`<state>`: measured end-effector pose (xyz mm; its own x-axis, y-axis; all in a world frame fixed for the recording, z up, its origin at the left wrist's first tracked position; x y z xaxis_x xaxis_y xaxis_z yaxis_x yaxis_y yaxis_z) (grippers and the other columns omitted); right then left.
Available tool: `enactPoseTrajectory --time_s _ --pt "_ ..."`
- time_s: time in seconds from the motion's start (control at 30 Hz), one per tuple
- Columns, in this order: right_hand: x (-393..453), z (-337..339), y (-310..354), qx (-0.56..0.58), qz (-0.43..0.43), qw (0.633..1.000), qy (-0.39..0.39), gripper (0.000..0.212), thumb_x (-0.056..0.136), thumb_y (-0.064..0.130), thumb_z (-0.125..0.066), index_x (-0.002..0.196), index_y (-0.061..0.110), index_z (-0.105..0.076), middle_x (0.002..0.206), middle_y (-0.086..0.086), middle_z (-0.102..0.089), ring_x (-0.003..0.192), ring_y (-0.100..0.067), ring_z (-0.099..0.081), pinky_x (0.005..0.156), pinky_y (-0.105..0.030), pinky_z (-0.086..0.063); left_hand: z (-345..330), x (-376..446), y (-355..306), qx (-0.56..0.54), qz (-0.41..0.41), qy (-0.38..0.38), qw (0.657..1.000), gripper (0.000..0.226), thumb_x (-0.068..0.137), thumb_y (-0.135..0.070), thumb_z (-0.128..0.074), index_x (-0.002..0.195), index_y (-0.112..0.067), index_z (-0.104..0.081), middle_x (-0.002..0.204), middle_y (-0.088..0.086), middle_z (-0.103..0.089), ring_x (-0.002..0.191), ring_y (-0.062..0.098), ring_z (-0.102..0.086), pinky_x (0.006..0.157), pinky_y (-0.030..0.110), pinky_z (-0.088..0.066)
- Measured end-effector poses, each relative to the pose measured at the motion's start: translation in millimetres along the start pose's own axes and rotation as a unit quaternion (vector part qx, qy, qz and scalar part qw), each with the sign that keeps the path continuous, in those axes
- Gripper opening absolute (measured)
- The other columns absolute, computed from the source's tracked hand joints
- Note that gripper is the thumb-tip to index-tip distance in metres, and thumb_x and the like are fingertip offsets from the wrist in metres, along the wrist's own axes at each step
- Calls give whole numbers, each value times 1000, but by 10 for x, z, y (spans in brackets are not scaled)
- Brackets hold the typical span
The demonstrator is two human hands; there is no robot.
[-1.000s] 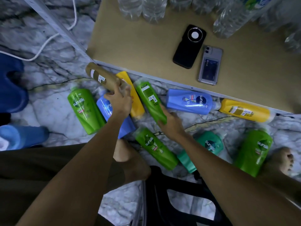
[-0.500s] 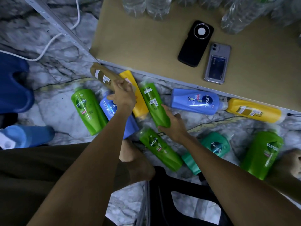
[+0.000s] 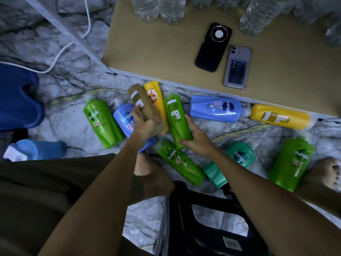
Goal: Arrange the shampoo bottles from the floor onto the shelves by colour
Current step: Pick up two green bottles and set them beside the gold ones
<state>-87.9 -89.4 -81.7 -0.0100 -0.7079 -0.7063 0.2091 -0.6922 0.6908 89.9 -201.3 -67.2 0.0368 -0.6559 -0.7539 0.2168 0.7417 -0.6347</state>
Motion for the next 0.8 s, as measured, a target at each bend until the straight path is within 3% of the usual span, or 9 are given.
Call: enactPoseTrajectory --time_s 0.1,0.23,0.3,0.37,0.47,0.53,0.67,0.73,0.8 --pt "-78 29 24 66 -2 998 20 108 85 7 -78 160 42 -7 152 -1 -49 102 -2 -66 87 -32 -60 -3 -188 85 -15 9 27 999 84 81 -26 -67 148 -43 -19 142 3 -51 118 32 -61 91 45 -55" --pt "-167 84 60 123 -28 991 34 110 82 13 -80 159 41 -7 148 -5 -53 107 -22 -71 58 -19 -53 12 -331 206 -37 18 44 998 83 79 -38 -61 151 -42 -20 146 9 -50 113 31 -62 93 45 -52" --pt "-241 98 78 158 -40 986 33 115 73 23 -86 159 42 -11 141 -5 -61 106 -26 -72 70 -36 -59 23 -446 223 -61 16 40 997 68 88 -30 -59 147 -40 -26 130 15 -55 93 28 -63 79 38 -50" --pt "-315 94 73 179 -42 982 48 120 65 33 -89 159 42 -16 132 -3 -68 108 -30 -71 85 -49 -57 15 -523 249 -55 17 41 998 72 80 -41 -63 143 -40 -30 132 17 -56 97 30 -62 83 40 -50" --pt "-503 102 131 190 -38 979 65 115 70 26 -84 159 40 -12 130 -6 -69 110 -32 -70 79 -43 -56 13 -545 340 -53 10 27 998 74 59 -62 -64 127 -46 -40 139 16 -56 118 35 -58 106 55 -43" --pt "-644 126 186 194 -25 978 69 112 73 22 -82 159 41 -14 132 -5 -68 111 -30 -70 78 -39 -57 0 -652 333 -36 2 5 999 72 57 -66 -62 122 -45 -41 135 15 -58 121 35 -59 109 57 -42" --pt "-904 192 350 189 6 980 55 107 75 24 -80 159 39 -16 127 2 -71 114 -29 -69 94 -49 -51 -31 -1089 151 -47 -51 8 998 50 81 -53 -62 122 -32 -44 133 20 -58 110 30 -59 102 52 -45" --pt "-1031 235 460 180 29 982 49 98 84 20 -76 159 38 -16 124 4 -72 110 -25 -70 84 -41 -55 -41 -1261 68 -66 -71 17 995 24 100 -34 -53 123 -28 -46 137 20 -54 111 28 -56 101 47 -44" --pt "-1162 285 578 173 47 983 42 90 91 14 -70 159 37 -16 125 4 -71 102 -18 -72 74 -29 -54 -38 -1438 -10 -89 -101 35 990 21 104 -24 -49 124 -27 -48 141 15 -52 116 27 -55 105 47 -43"
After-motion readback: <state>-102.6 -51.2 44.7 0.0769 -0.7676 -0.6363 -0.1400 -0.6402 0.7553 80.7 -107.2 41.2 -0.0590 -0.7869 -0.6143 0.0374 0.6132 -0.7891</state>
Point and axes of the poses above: each hand's wrist, its own x-axis towards the middle knuckle, its own z-axis out of the back of the hand, y = z × x, the point moved 3 cm from there along x, towards the middle knuckle
